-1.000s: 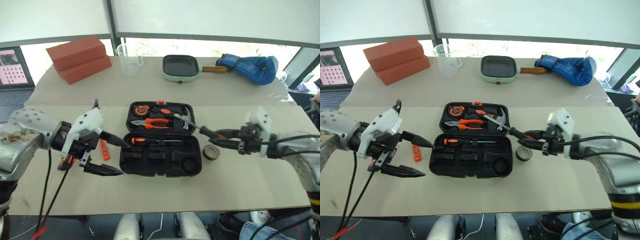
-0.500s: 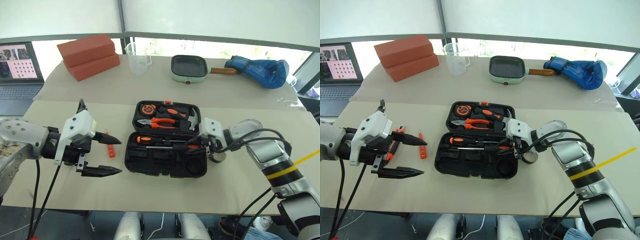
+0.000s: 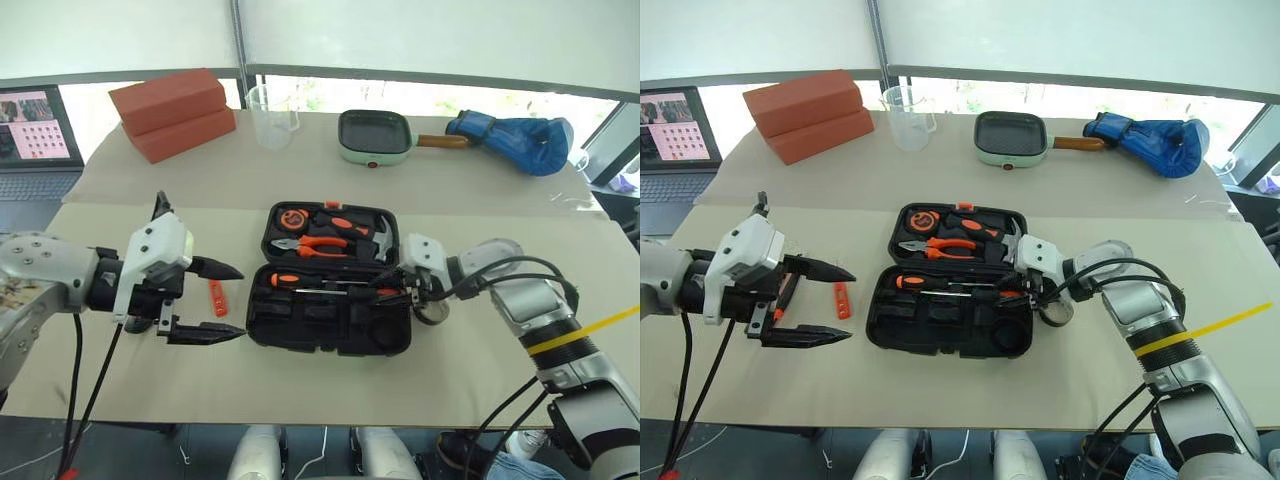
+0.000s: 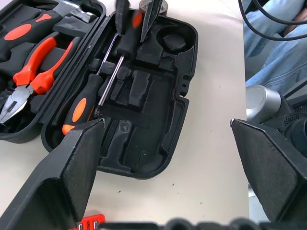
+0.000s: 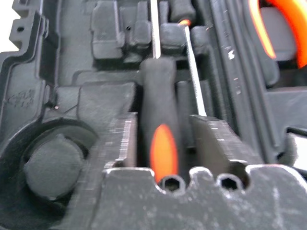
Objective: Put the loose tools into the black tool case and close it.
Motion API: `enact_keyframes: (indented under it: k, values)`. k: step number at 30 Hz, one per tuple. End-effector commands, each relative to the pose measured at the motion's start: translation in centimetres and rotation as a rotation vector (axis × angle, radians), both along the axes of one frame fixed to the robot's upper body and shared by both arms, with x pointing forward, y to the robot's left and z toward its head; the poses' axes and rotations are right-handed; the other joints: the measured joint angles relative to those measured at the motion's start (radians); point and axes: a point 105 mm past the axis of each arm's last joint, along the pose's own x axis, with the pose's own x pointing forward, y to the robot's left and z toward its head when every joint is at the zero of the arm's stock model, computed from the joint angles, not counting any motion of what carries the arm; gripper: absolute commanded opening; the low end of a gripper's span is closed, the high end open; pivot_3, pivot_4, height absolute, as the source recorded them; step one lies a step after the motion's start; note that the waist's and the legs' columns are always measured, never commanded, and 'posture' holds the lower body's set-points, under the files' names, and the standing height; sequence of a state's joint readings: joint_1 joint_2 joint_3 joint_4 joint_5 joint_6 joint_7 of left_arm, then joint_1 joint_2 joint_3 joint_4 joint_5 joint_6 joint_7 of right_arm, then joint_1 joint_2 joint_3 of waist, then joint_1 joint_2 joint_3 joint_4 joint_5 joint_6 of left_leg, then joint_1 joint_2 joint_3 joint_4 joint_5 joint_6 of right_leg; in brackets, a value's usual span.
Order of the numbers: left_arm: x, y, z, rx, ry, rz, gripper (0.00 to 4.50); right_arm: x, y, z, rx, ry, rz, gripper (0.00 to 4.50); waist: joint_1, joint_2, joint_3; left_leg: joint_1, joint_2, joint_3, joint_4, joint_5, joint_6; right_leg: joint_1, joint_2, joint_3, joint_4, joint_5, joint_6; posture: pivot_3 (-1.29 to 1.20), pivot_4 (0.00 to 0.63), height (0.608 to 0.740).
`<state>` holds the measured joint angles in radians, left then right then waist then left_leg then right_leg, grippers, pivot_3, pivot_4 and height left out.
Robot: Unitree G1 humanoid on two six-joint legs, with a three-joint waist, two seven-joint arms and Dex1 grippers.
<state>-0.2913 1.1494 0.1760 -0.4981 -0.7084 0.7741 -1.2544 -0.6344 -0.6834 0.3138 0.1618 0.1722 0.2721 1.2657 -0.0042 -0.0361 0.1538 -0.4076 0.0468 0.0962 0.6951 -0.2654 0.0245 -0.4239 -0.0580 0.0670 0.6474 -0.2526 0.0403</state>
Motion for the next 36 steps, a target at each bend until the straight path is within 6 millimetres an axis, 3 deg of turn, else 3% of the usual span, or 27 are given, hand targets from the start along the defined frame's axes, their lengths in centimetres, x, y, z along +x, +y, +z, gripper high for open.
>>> enact_keyframes:
  k: [1,3,5,14,18,22,36]
  values:
    - [0.3,-0.2,0.6,-0.002,-0.044,-0.011,4.5,-0.4,0.5,2.3,0.073,-0.027,0.014,3.66,0.0,0.0,0.0,0.0,0.0,0.0,0.0,0.0,0.0,0.0,0.0,0.0,0.0,0.0,0.0,0.0,0.15,0.74]
    - [0.4,-0.2,0.6,-0.003,-0.044,-0.013,4.5,-0.4,0.6,3.7,0.125,-0.019,0.0,4.38,-0.001,0.0,0.0,0.0,0.0,0.0,0.0,0.0,0.0,0.0,0.0,0.0,0.0,0.0,0.0,0.0,0.15,0.74]
    - [0.6,-0.2,0.6,-0.005,-0.044,-0.015,4.5,-0.4,1.0,4.7,0.171,-0.01,-0.014,4.38,0.0,0.0,0.0,0.0,0.0,0.0,0.0,0.0,0.0,0.0,0.0,0.0,0.0,0.0,0.0,0.0,0.15,0.74]
    - [1.1,-0.6,0.4,-0.009,-0.051,-0.028,4.5,0.6,2.7,2.3,0.165,-0.019,-0.096,1.39,-0.003,0.0,0.0,0.0,0.0,0.0,0.0,0.0,0.0,0.0,0.0,0.0,0.0,0.0,0.0,0.0,0.15,0.74]
    - [1.3,-0.5,0.1,-0.007,-0.052,-0.023,4.5,-0.2,3.4,1.9,0.169,0.003,-0.066,0.07,-0.002,0.0,0.0,-0.001,0.0,0.0,0.0,0.0,0.0,-0.001,0.0,0.0,0.0,0.0,0.0,0.0,0.15,0.74]
    - [1.5,-0.5,0.3,-0.004,-0.059,-0.024,4.5,-1.1,3.7,1.3,0.143,0.009,-0.017,0.02,-0.004,0.0,0.0,-0.001,0.0,0.0,0.0,0.0,0.0,0.0,0.0,0.0,0.0,0.0,0.0,0.0,0.15,0.74]
    - [2.0,-0.8,0.2,-0.003,-0.077,-0.033,4.5,0.2,4.6,-1.6,-0.024,-0.042,-0.032,0.02,-0.01,0.0,0.0,0.001,0.0,0.0,0.0,0.001,-0.001,0.001,0.001,0.0,0.001,0.0,0.0,0.0,0.15,0.74]
